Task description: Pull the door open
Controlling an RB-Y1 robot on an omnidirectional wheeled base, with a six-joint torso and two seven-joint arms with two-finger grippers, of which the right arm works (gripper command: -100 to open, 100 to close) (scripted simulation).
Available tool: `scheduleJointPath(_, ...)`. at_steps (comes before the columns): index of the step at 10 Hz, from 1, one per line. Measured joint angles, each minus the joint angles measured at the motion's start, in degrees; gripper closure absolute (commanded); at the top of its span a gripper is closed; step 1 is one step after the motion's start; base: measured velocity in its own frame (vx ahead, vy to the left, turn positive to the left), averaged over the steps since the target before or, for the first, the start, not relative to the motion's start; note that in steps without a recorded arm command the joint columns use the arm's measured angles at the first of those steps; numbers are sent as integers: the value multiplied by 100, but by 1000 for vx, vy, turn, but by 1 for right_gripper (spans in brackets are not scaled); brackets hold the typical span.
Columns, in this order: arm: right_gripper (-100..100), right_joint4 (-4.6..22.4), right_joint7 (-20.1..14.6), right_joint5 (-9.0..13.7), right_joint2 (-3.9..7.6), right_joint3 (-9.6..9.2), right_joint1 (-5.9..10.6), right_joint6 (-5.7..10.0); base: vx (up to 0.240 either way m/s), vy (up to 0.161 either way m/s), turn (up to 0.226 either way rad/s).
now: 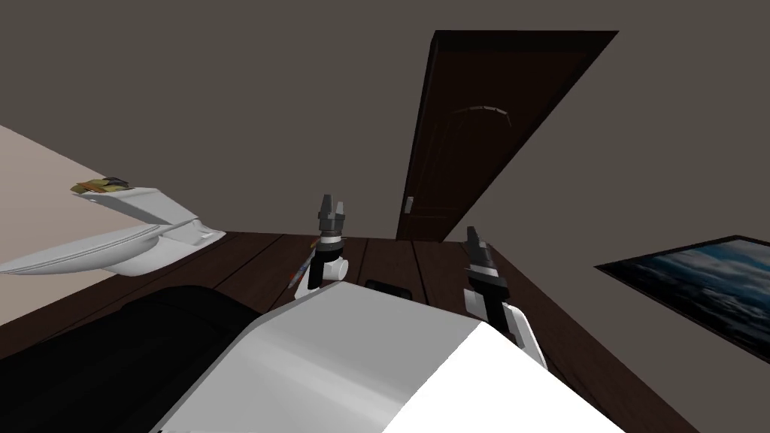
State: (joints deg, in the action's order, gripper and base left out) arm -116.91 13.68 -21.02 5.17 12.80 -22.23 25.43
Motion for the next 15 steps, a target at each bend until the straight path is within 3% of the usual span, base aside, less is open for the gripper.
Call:
scheduleJointPath(3,-100,371,269,-389,-22,173,212,-37,136,20,156)
scheduleJointPath(6,-100,689,449,-656,-30,392,264,49,112,11,122)
scheduleJointPath(13,-100,1487,934,-1401,-71,874,586,81,122,3,131)
scheduleJointPath(15,-100,1703,1099,-1639,-140,1011,642,114,142,2,179)
